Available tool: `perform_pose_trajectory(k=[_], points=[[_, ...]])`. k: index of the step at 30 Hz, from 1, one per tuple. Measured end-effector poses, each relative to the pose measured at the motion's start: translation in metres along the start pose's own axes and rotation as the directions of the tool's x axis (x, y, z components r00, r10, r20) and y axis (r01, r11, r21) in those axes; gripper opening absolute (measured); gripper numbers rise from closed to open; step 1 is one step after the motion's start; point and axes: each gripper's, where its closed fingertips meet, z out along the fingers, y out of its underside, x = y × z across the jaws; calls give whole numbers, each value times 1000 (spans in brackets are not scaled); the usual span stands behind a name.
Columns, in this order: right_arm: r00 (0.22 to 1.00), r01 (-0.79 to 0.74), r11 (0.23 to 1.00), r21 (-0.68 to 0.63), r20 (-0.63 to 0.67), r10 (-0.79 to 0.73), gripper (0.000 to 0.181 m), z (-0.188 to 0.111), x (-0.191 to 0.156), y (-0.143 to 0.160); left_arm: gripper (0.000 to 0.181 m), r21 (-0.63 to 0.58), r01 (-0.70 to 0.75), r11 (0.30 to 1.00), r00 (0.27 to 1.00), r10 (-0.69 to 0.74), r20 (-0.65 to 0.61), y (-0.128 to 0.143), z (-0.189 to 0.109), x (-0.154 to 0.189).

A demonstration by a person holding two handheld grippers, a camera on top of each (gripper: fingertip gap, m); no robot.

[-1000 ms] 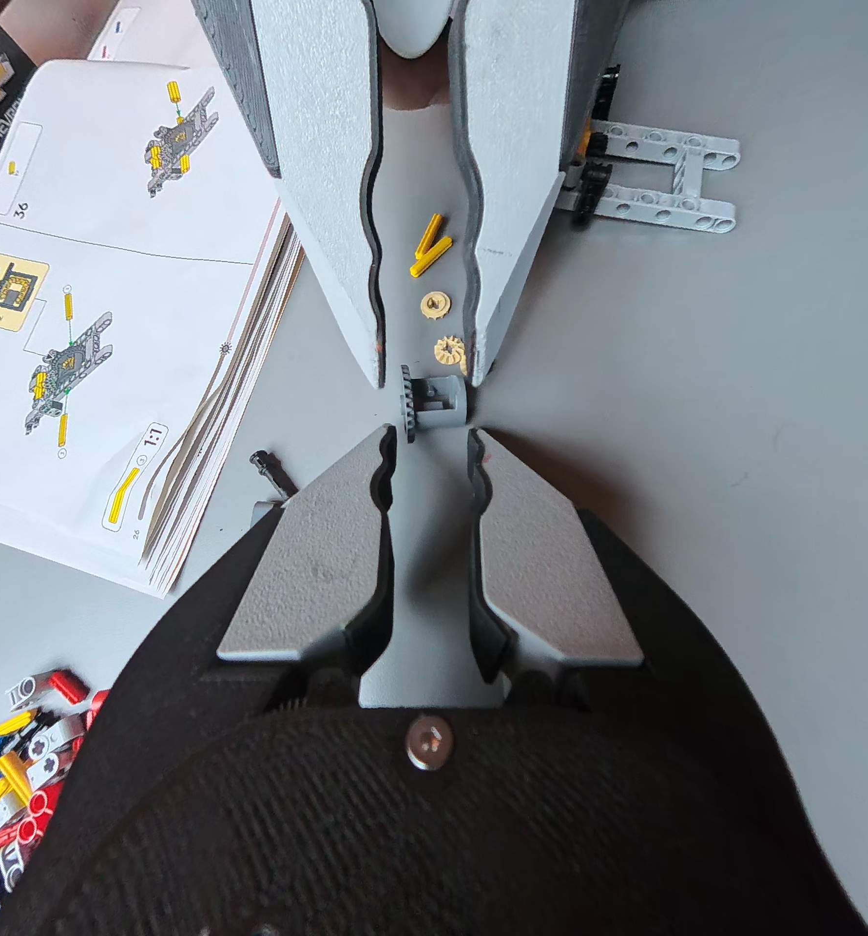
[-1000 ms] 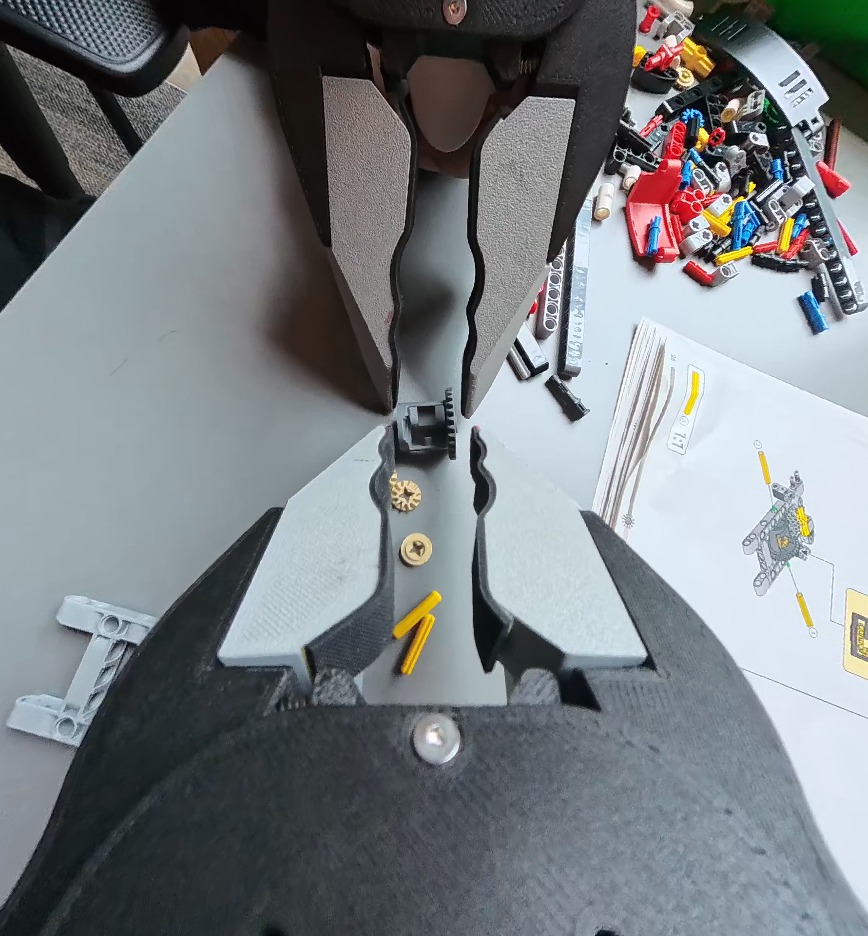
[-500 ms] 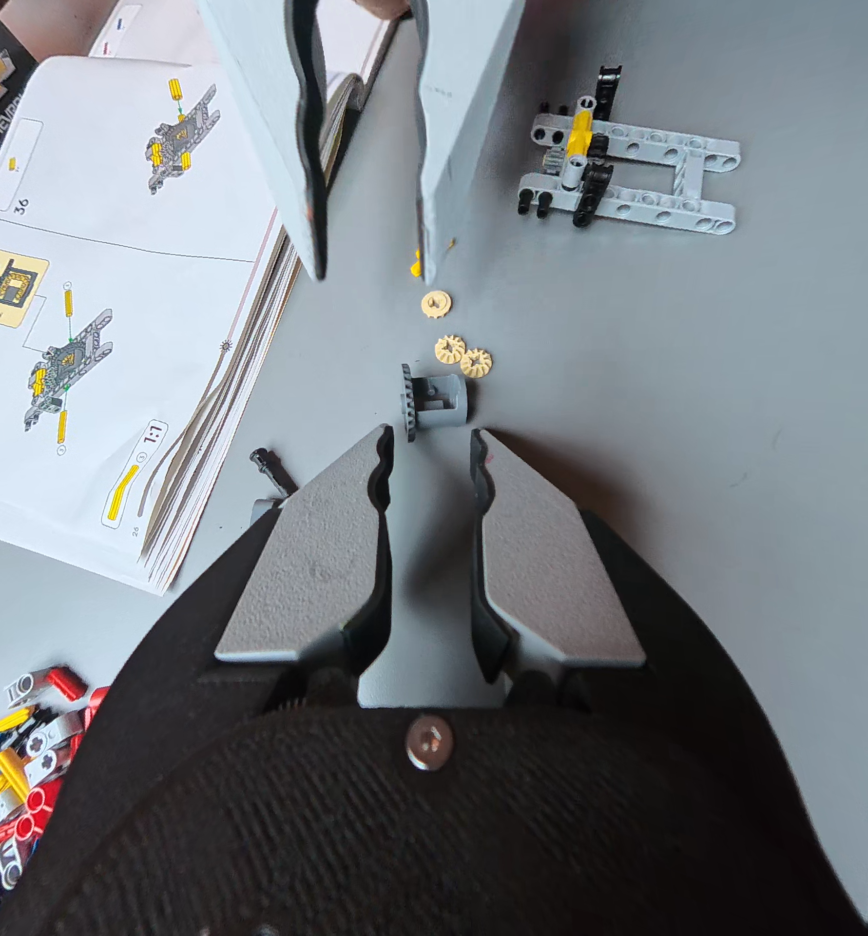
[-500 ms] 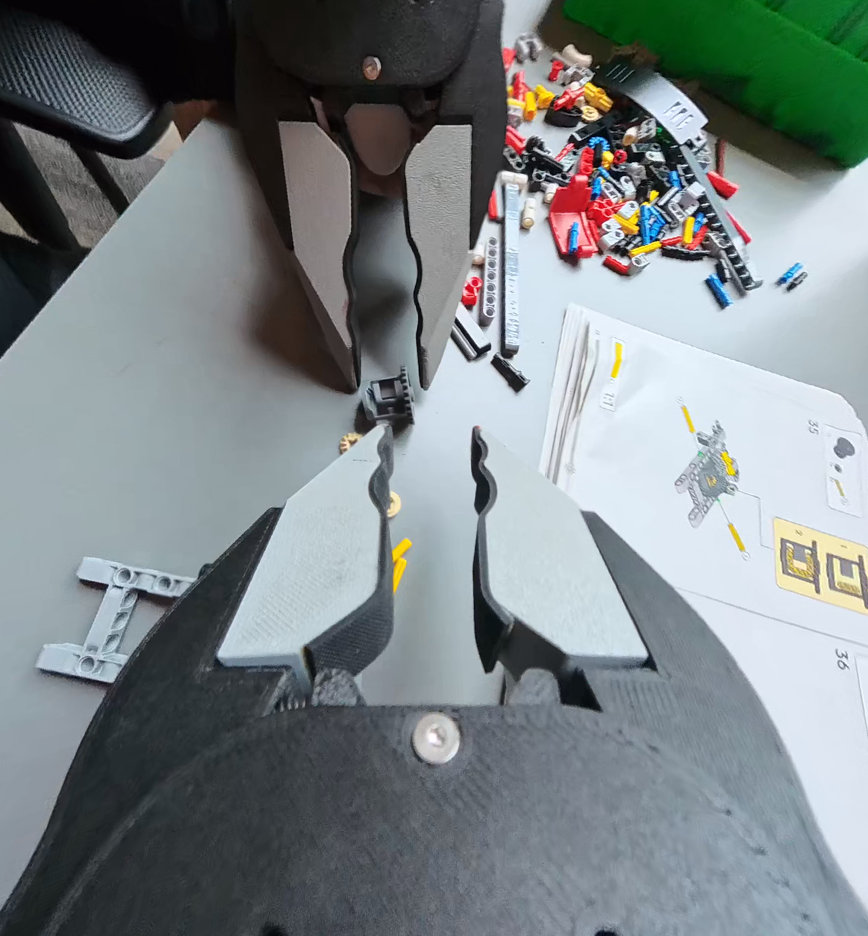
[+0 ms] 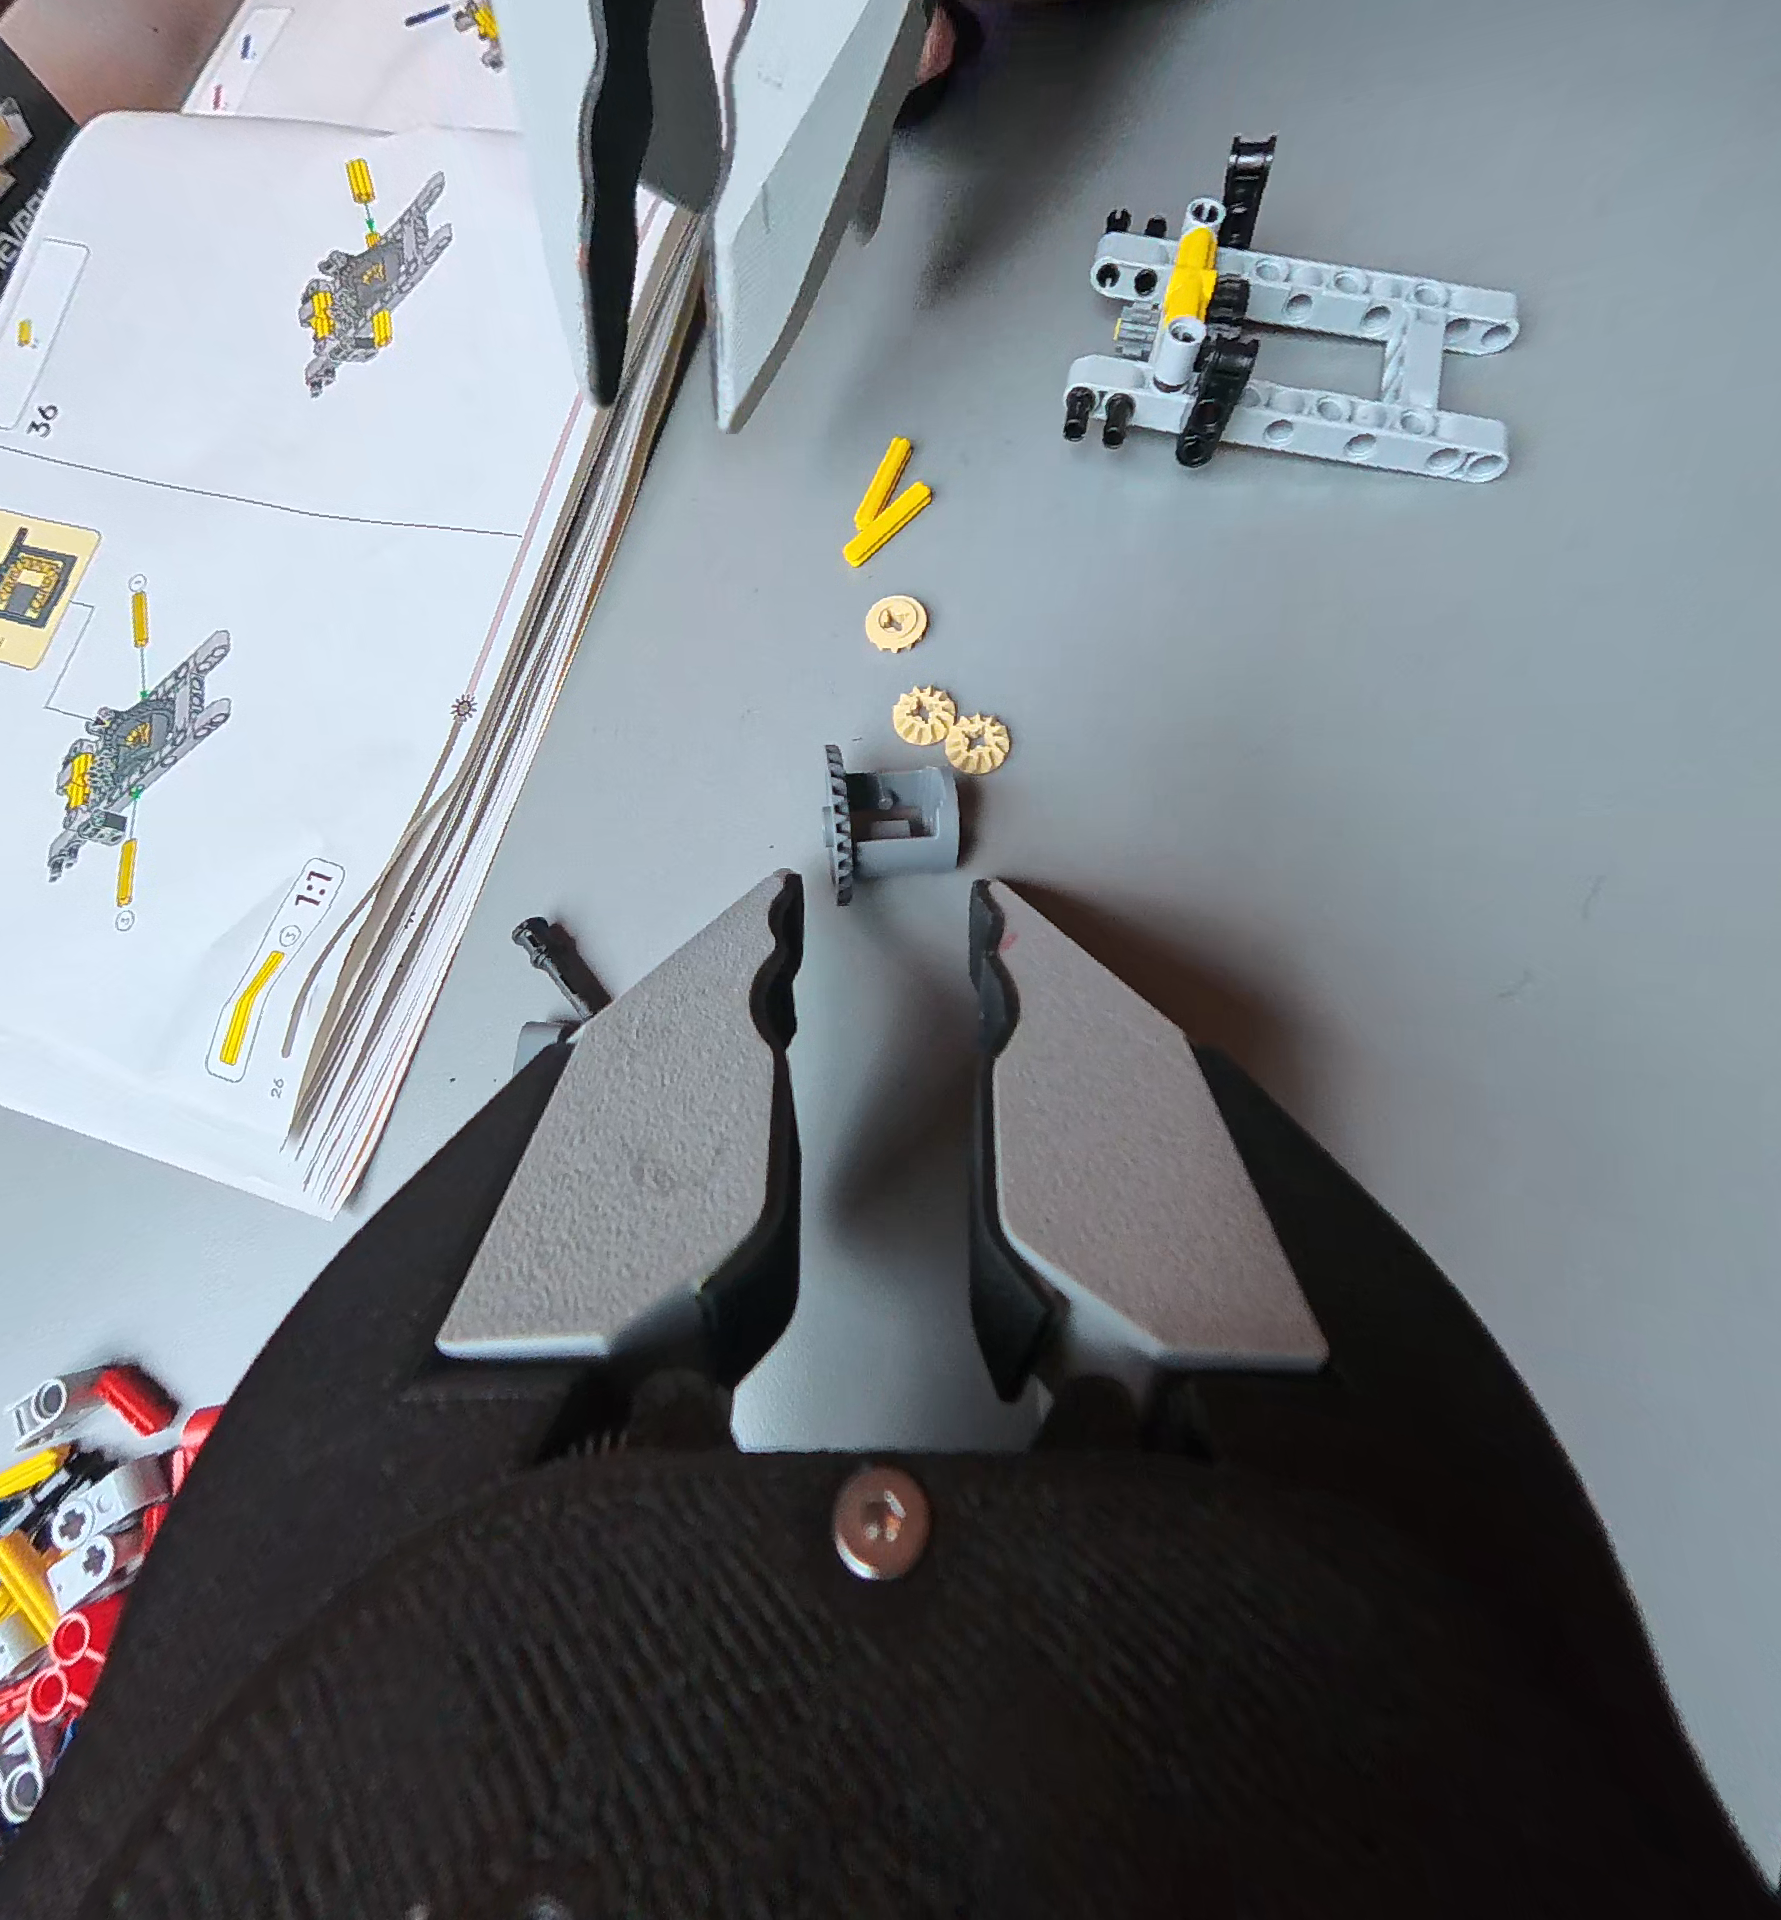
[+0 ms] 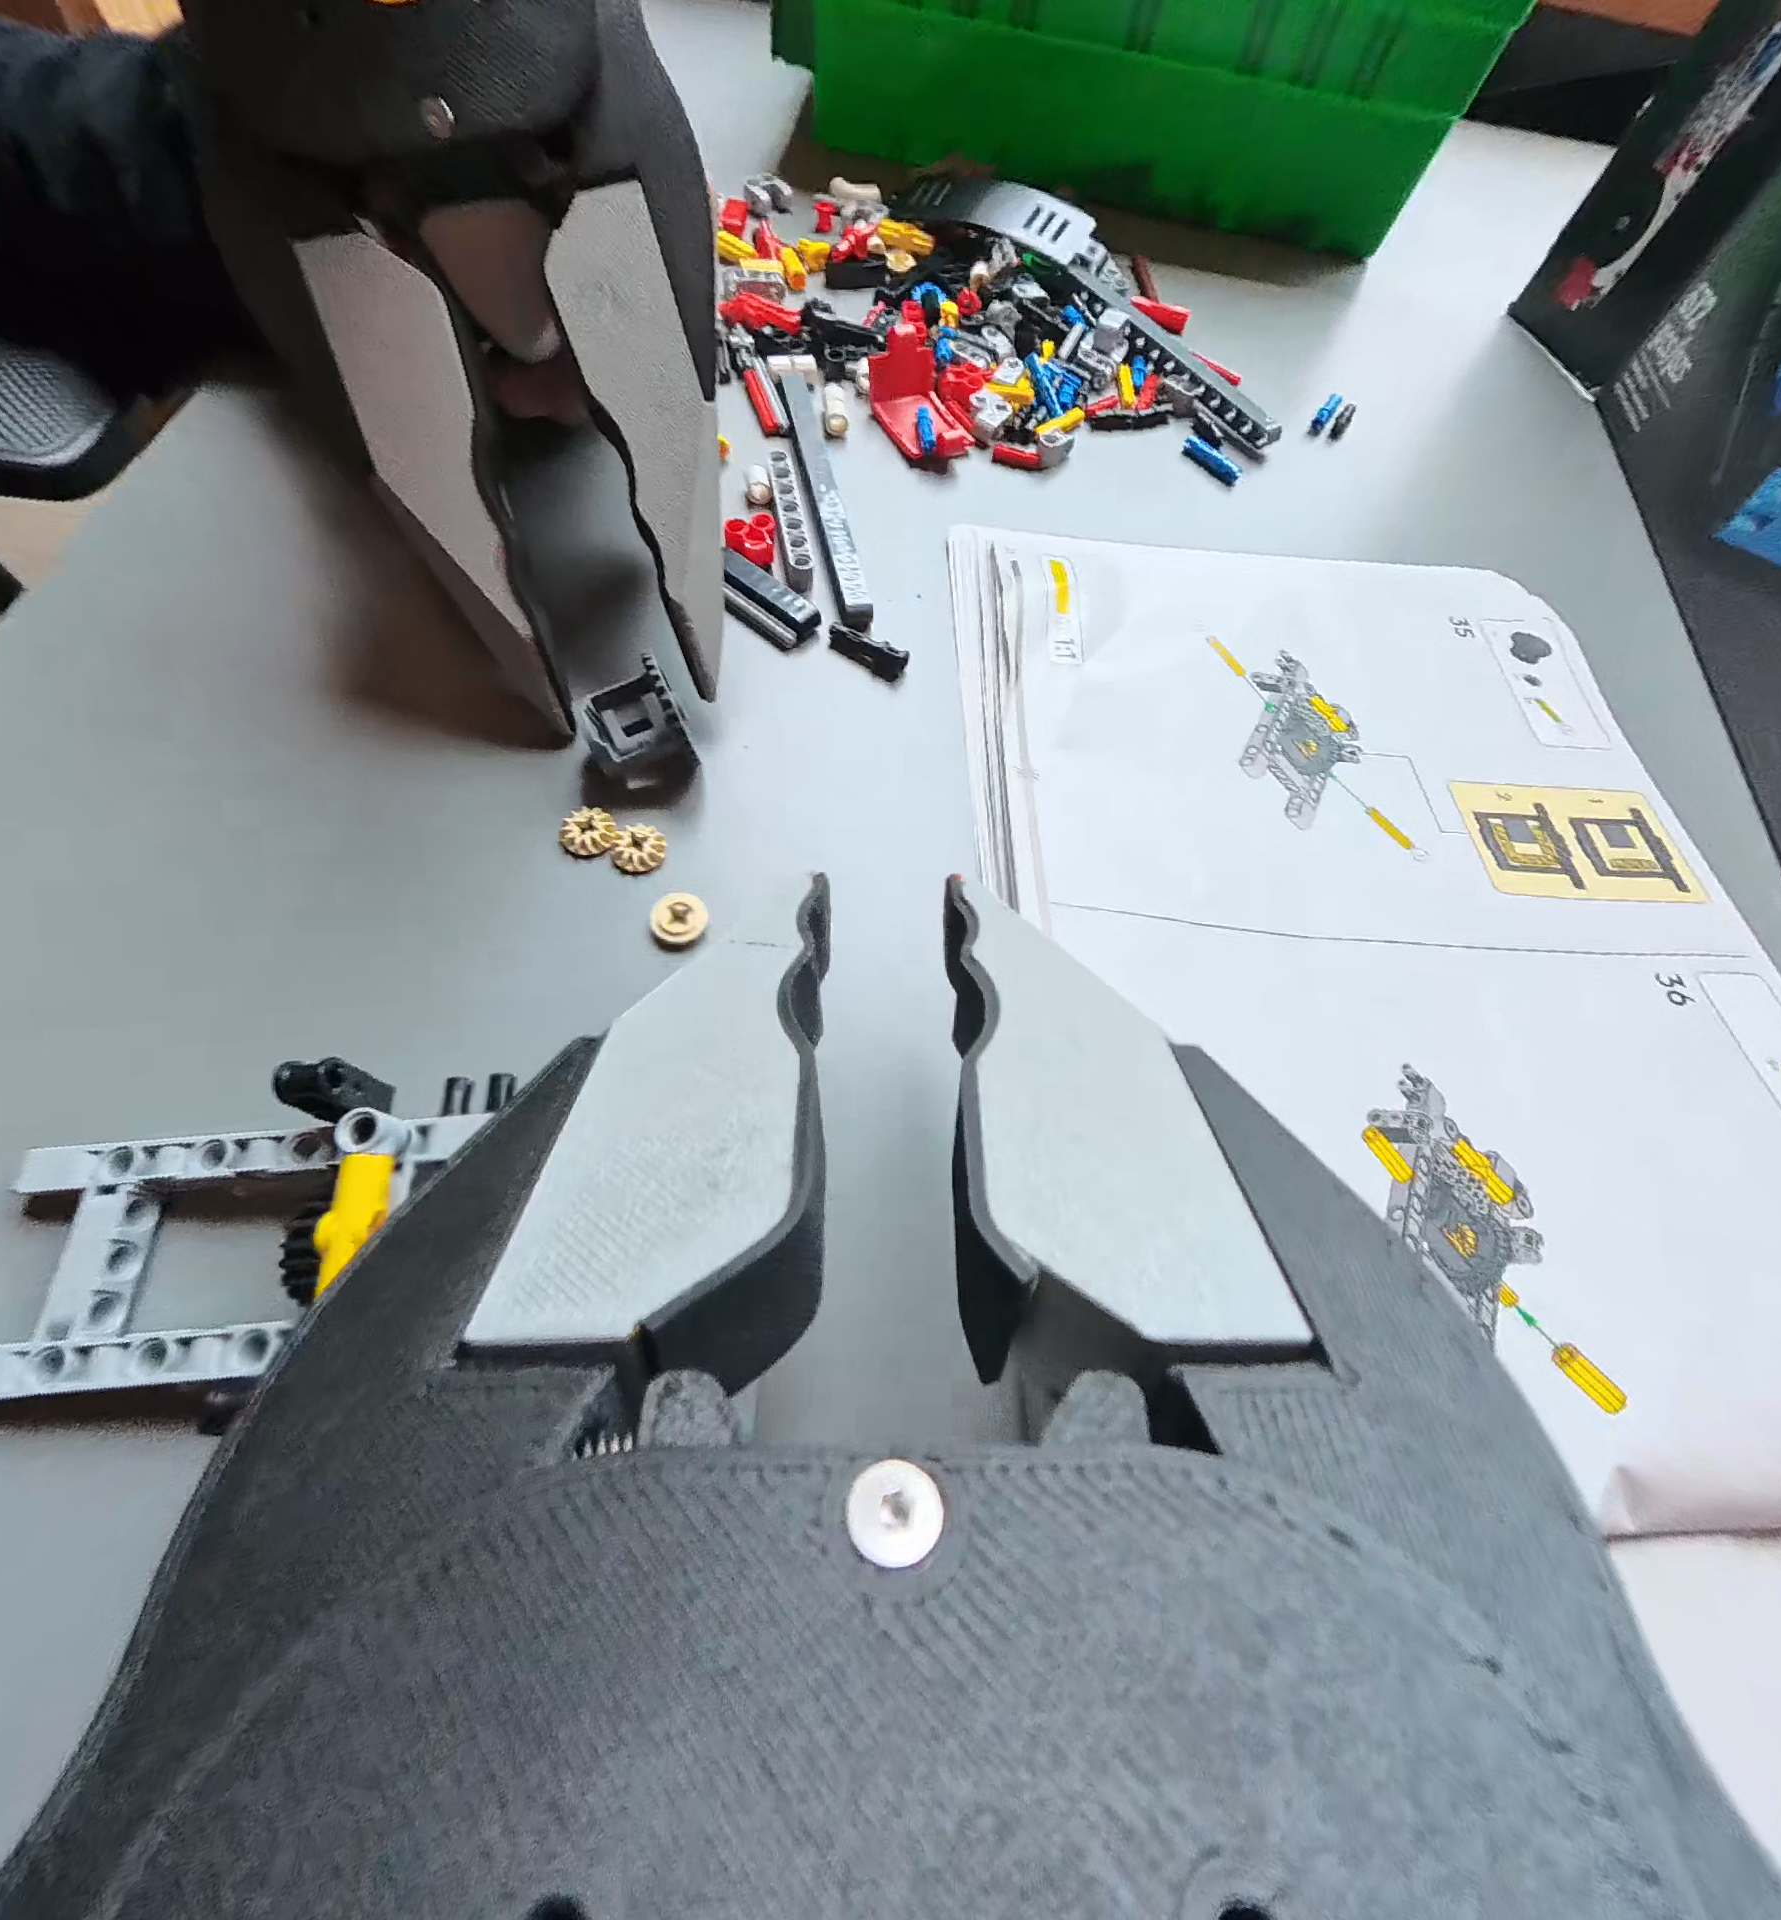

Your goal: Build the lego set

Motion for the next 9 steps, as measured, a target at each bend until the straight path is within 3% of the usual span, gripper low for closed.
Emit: perform_pose_trajectory(k=[9], points=[[1000, -25, 1000, -12, 14, 25, 22, 3, 3, 2, 29, 0, 1, 1000, 1000, -1, -2, 0, 0, 0]])
